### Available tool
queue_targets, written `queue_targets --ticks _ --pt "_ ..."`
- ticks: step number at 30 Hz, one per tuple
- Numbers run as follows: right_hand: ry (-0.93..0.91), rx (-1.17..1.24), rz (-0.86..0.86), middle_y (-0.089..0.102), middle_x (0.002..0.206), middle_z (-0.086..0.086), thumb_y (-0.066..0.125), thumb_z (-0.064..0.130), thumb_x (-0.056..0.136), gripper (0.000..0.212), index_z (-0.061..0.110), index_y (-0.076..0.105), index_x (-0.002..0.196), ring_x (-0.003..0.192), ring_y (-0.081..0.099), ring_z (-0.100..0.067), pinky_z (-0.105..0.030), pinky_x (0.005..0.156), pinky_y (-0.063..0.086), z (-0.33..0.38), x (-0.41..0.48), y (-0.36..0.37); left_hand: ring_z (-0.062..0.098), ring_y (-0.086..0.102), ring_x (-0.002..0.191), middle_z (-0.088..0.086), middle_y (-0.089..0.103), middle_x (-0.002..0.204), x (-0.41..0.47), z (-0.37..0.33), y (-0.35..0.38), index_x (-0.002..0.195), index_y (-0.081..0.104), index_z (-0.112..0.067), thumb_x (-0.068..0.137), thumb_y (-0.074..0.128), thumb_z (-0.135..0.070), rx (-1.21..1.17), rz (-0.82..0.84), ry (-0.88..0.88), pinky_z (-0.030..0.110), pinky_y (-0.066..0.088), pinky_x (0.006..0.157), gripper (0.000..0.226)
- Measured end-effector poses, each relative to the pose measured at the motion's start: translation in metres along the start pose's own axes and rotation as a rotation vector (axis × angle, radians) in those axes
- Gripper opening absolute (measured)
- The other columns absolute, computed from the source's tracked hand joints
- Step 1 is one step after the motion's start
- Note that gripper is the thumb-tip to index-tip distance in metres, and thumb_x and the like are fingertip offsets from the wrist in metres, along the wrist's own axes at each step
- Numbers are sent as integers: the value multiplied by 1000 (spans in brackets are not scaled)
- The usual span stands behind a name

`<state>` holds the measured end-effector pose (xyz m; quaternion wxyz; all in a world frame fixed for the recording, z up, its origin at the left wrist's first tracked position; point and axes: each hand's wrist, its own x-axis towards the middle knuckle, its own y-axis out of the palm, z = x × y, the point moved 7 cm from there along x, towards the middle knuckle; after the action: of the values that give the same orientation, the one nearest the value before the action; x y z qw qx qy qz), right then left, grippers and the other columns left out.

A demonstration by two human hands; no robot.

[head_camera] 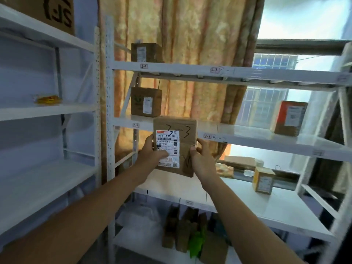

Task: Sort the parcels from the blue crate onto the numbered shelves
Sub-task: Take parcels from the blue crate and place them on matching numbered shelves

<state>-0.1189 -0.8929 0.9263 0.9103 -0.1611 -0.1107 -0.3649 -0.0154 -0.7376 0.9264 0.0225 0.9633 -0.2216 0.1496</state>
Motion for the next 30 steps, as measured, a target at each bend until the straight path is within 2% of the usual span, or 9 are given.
queue_targets --ticks 3,7,11,14,16,20,24,27,30 --pt "13 -29 -85 63 134 -1 44 44 97 47 46 40 144 119 60 -25 -53 105 49 -12 22 -53 24 70 103 1 71 113 26 -6 64 131 45 -37 85 68 4 -36 85 39 48 59 87 66" --pt "34 -58 -174 68 126 -2 44 41 99 43 45 43 142 113 64 -25 -50 98 53 -29 58 -120 20 69 102 -1 70 112 50 -12 145 135 41 -35 87 64 7 -70 196 59 42 58 89 67" --pt "37 1 -190 67 121 1 48 40 99 39 47 44 137 110 65 -23 -48 95 56 -40 100 -151 20 68 107 -1 69 116 87 -16 189 145 39 -29 86 64 9 -77 226 74 38 58 84 74" --pt "30 23 -187 67 128 0 48 39 98 39 49 43 136 113 65 -25 -51 99 55 -43 142 -155 13 65 101 0 66 117 123 -21 208 146 35 -27 87 62 10 -95 219 81 24 52 71 74" --pt "8 13 -187 66 132 -1 47 41 97 43 46 42 139 117 64 -27 -52 102 53 -44 176 -153 10 64 98 -1 66 115 149 -20 216 143 35 -27 88 62 10 -113 209 96 22 50 68 72" --pt "-31 -17 -182 65 135 -2 48 40 99 47 41 41 146 119 63 -27 -52 105 51 -47 244 -141 8 64 93 -9 65 104 217 -14 220 131 39 -35 89 61 9 -134 188 128 28 51 68 64" --pt "-43 -13 -201 63 127 1 49 37 101 45 41 42 145 120 61 -27 -52 106 49 -56 315 -131 23 69 100 4 69 111 296 -3 225 119 48 -44 83 67 5 -82 170 150 36 57 75 63" --pt "-32 -10 -217 63 119 5 48 35 100 43 44 43 141 115 61 -25 -51 102 51 -67 362 -125 25 70 101 2 70 108 349 9 237 121 47 -39 85 64 5 -65 198 137 41 59 81 60" --pt "-1 -12 -199 65 126 1 48 34 98 45 46 41 140 116 62 -26 -53 101 52 -83 410 -120 24 70 99 1 70 106 399 24 252 127 45 -34 88 61 7 -65 216 86 35 57 71 59"
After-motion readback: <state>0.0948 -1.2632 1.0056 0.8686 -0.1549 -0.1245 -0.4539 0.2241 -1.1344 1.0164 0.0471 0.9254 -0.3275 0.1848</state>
